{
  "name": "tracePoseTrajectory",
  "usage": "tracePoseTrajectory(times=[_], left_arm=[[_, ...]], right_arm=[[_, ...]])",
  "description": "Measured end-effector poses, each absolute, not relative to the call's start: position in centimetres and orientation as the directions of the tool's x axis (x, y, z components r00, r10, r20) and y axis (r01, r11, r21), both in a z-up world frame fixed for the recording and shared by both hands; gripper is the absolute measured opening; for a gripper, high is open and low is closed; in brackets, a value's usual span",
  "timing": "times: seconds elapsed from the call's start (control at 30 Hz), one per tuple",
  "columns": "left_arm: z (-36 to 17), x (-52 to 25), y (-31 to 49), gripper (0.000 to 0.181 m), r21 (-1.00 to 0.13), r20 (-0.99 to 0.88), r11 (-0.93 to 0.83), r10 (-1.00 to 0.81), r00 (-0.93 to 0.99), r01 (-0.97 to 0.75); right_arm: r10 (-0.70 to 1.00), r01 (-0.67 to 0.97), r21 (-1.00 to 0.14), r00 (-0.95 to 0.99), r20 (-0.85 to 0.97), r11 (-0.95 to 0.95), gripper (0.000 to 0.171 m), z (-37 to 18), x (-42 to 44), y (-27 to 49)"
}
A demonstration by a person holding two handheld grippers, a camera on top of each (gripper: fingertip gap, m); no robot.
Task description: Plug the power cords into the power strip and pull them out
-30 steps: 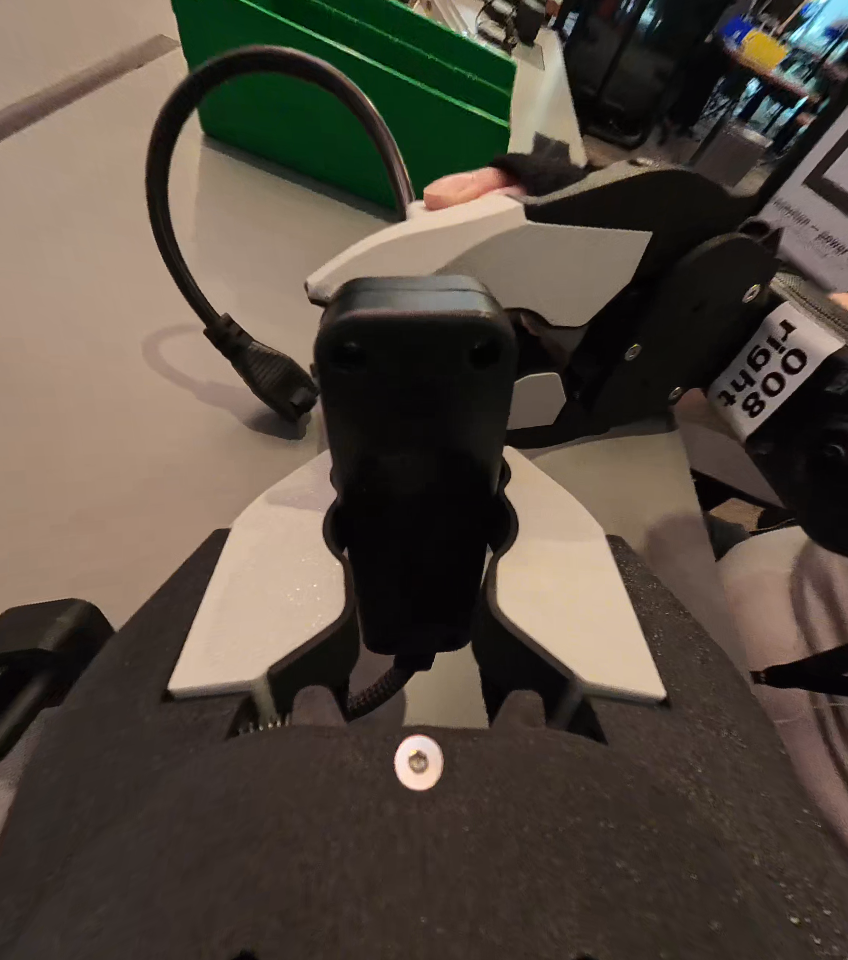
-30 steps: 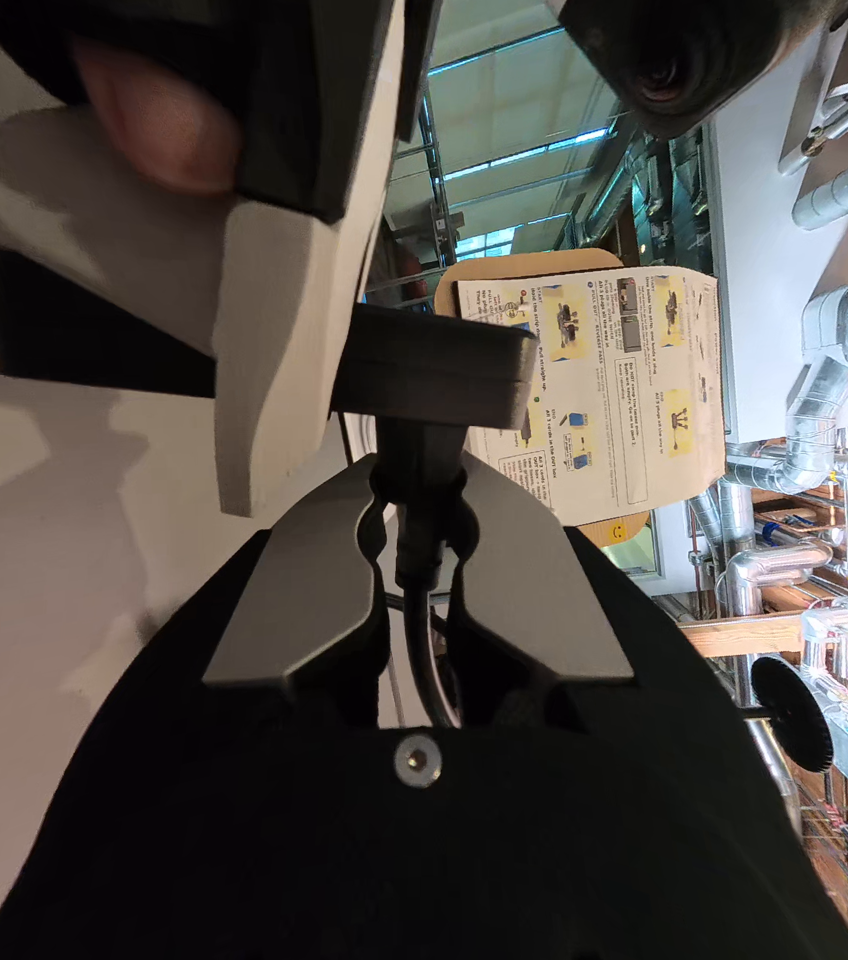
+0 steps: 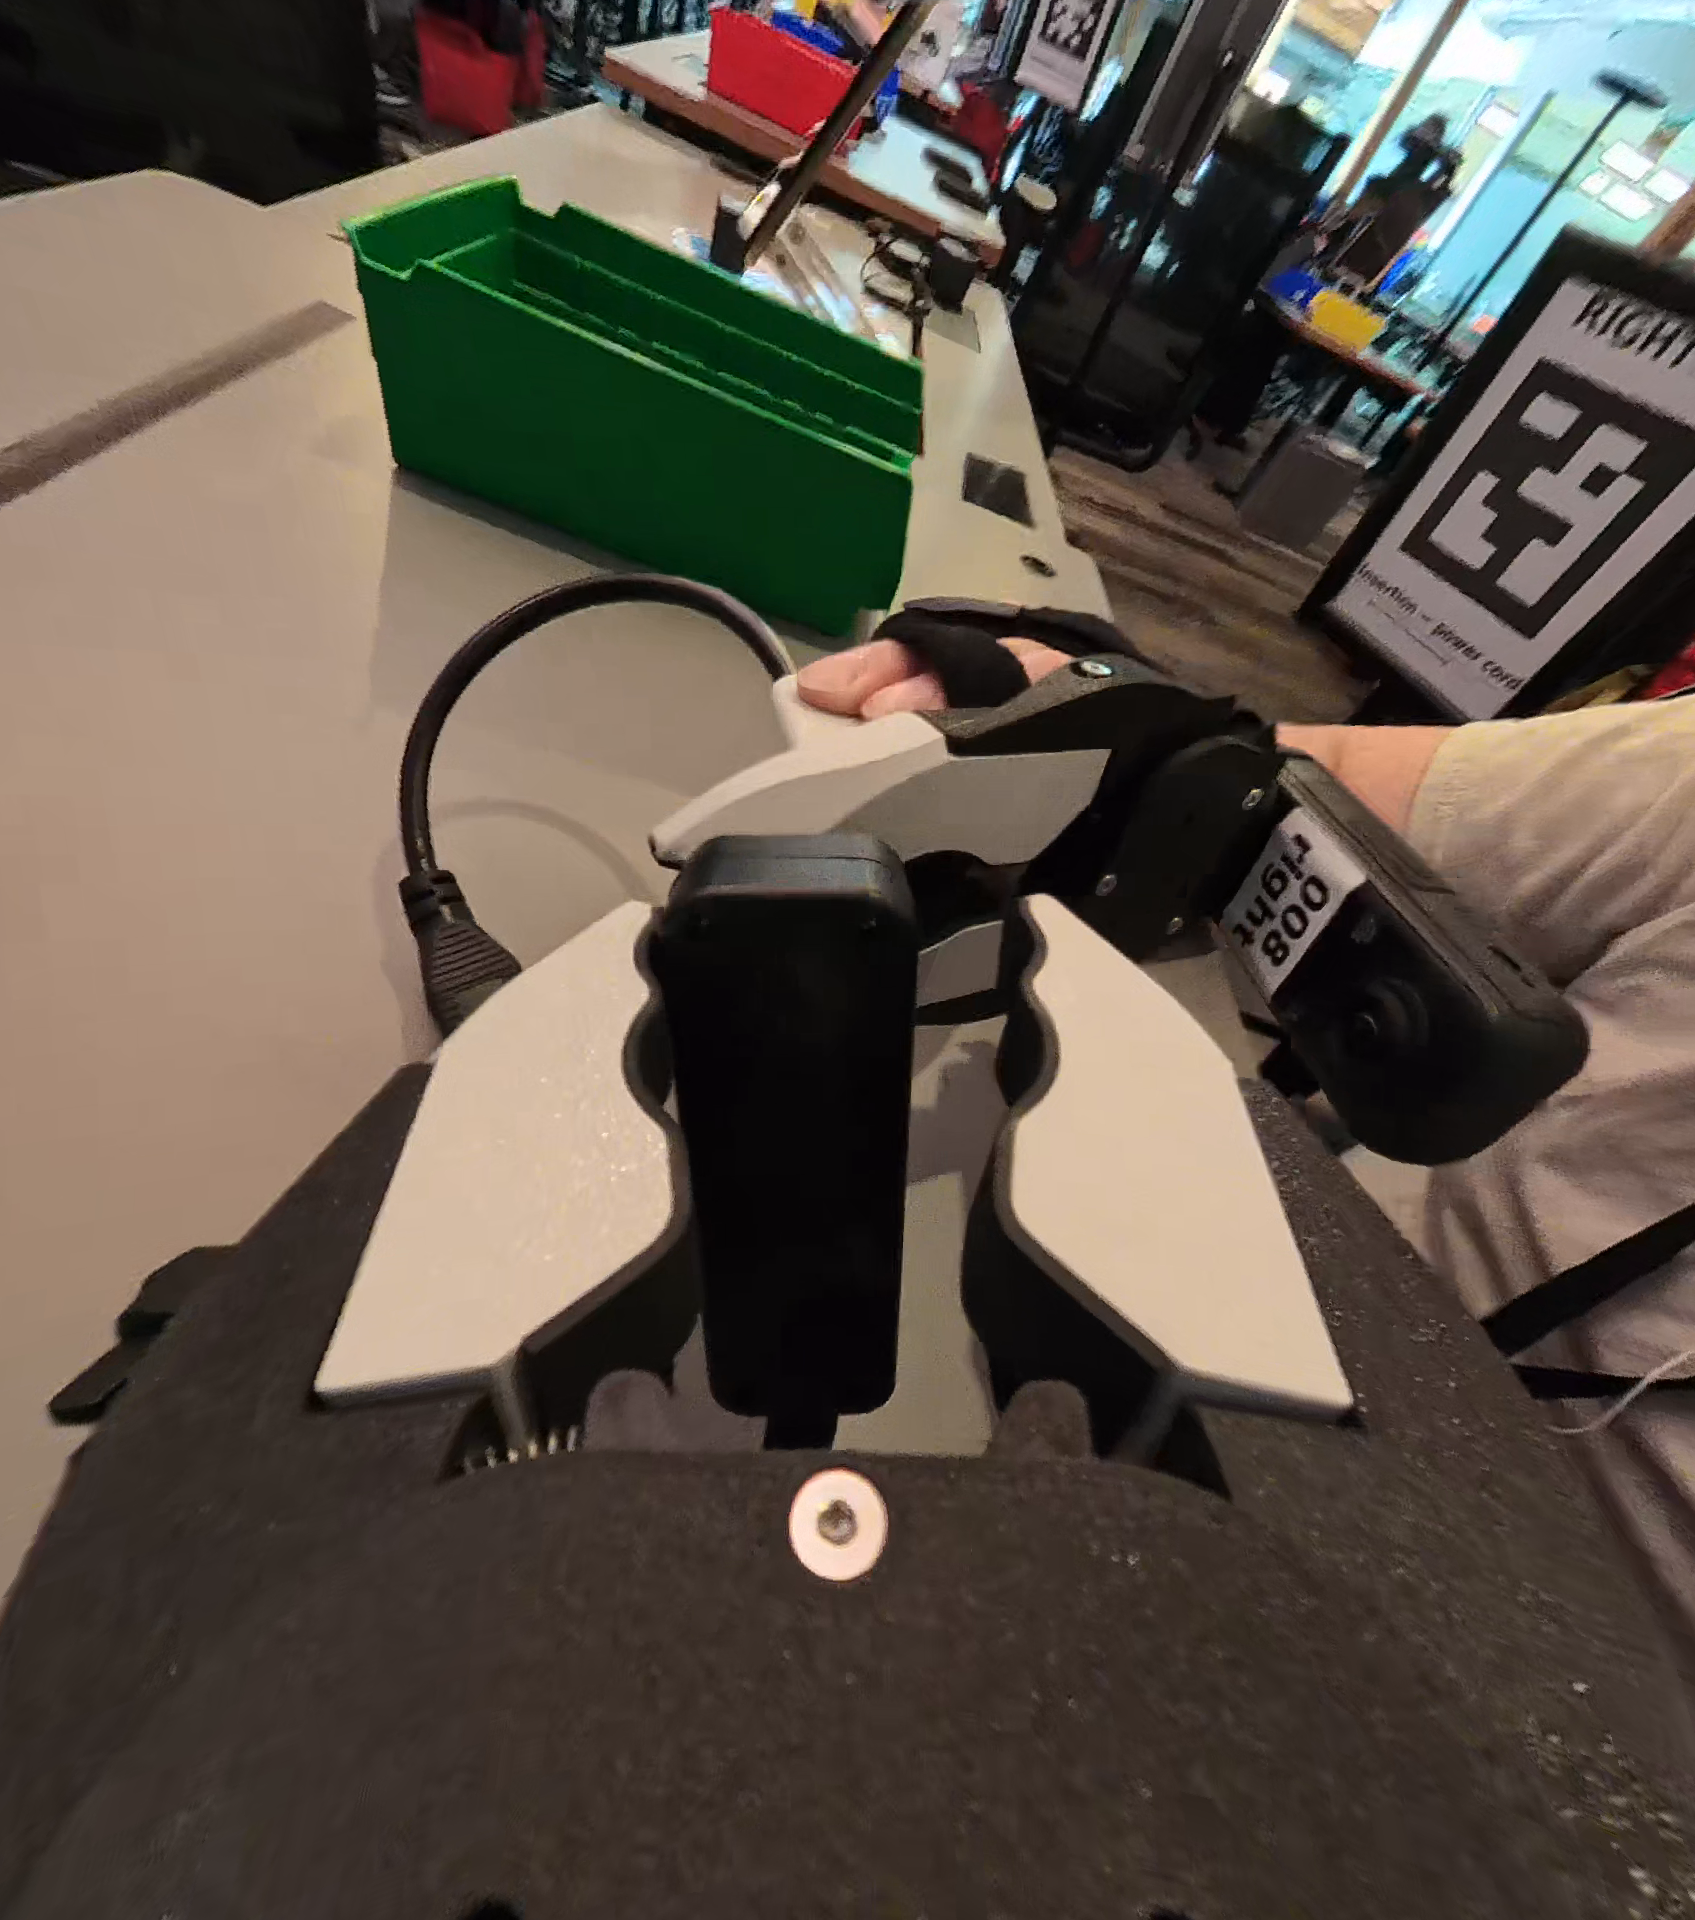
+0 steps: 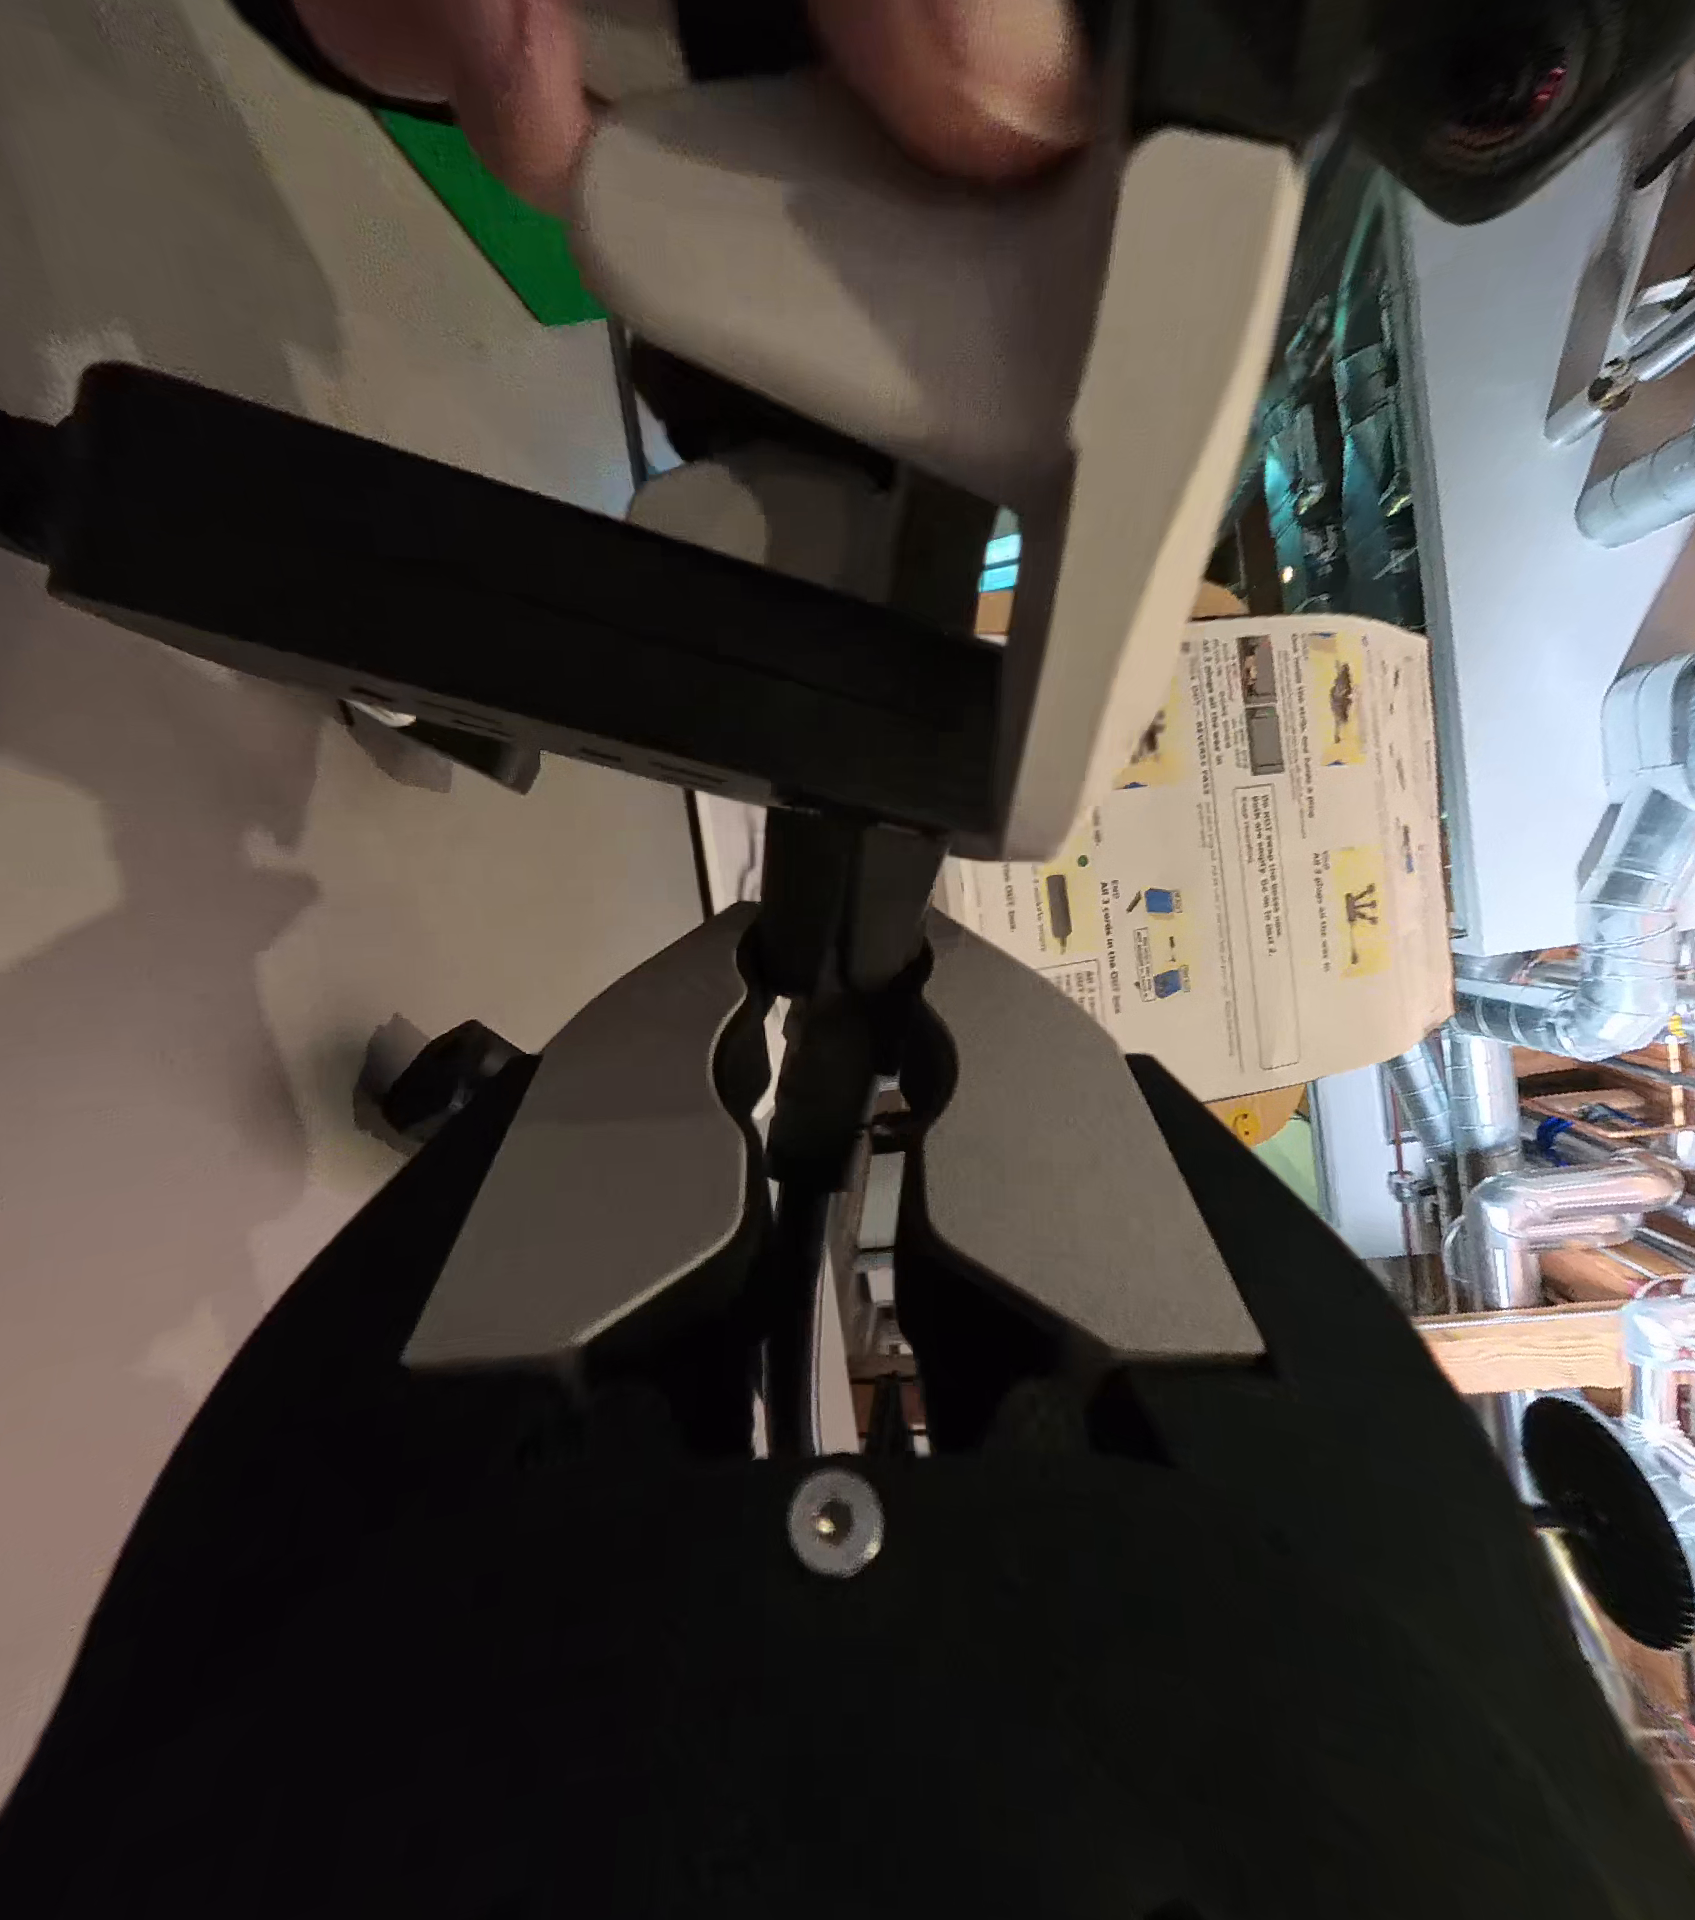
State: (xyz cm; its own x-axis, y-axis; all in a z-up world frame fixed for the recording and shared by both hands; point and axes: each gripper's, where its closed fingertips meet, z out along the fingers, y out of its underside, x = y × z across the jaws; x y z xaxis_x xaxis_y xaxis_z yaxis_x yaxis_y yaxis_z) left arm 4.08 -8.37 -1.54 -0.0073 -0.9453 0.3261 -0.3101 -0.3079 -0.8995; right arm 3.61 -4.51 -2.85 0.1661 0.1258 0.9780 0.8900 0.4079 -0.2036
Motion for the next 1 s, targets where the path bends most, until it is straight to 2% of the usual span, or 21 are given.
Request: tracePoseTrajectory(times=[0.07,0.13,0.2,0.27,0.33,0.43,0.5,0.57,0.67,0.83,0.9,0.93,1.0], left_arm=[[-2.0,4.0,-8.3,0.058,-0.887,0.318,-0.307,-0.948,0.023,-0.344],[-2.1,4.0,-8.3,0.045,-0.879,0.352,-0.336,-0.936,0.015,-0.337],[-1.6,3.8,-8.0,0.045,-0.899,0.343,-0.327,-0.939,-0.004,-0.291],[-1.6,3.6,-7.7,0.045,-0.913,0.309,-0.292,-0.951,-0.017,-0.286],[-2.0,3.2,-7.5,0.045,-0.903,0.317,-0.294,-0.948,-0.022,-0.311],[-2.4,3.1,-7.4,0.045,-0.908,0.306,-0.282,-0.951,-0.033,-0.310],[-2.6,3.2,-7.4,0.045,-0.902,0.317,-0.290,-0.948,-0.036,-0.319],[-2.7,3.3,-7.5,0.045,-0.903,0.314,-0.285,-0.949,-0.039,-0.321],[-2.8,3.5,-7.9,0.045,-0.905,0.287,-0.256,-0.957,-0.044,-0.339],[-3.0,3.8,-8.6,0.045,-0.902,0.249,-0.213,-0.967,-0.050,-0.374],[-2.8,3.8,-8.8,0.045,-0.904,0.244,-0.206,-0.968,-0.055,-0.375],[-2.7,3.9,-9.0,0.045,-0.906,0.242,-0.203,-0.968,-0.062,-0.372],[-2.9,4.2,-9.3,0.045,-0.902,0.233,-0.191,-0.970,-0.064,-0.387]], right_arm=[[0.109,0.893,-0.183,0.152,0.982,0.410,0.022,-2.8,3.3,-4.7],[0.093,0.887,-0.167,0.140,0.986,0.431,0.022,-2.8,2.7,-5.2],[0.105,0.878,-0.194,0.164,0.981,0.437,0.023,-2.8,2.6,-5.2],[0.242,0.819,-0.331,0.241,0.940,0.468,0.030,-3.0,2.3,-5.6],[0.463,0.698,-0.539,0.324,0.825,0.471,0.036,-3.1,2.0,-6.2],[0.791,0.415,-0.849,0.371,0.487,0.328,0.046,-2.6,1.6,-7.5],[0.904,0.255,-0.959,0.368,0.217,0.126,0.052,-2.3,1.8,-7.3],[0.942,0.184,-0.983,0.332,0.041,-0.022,0.052,-2.7,1.9,-7.2],[0.954,0.177,-0.978,0.296,-0.056,-0.113,0.042,-3.5,1.7,-7.2],[0.956,0.230,-0.958,0.275,-0.103,-0.170,0.039,-4.5,1.2,-7.8],[0.961,0.244,-0.957,0.262,-0.091,-0.157,0.034,-4.4,1.1,-8.2],[0.964,0.256,-0.952,0.243,-0.106,-0.169,0.027,-4.5,1.0,-8.6],[0.964,0.300,-0.937,0.243,-0.108,-0.181,0.029,-5.1,0.7,-8.9]])
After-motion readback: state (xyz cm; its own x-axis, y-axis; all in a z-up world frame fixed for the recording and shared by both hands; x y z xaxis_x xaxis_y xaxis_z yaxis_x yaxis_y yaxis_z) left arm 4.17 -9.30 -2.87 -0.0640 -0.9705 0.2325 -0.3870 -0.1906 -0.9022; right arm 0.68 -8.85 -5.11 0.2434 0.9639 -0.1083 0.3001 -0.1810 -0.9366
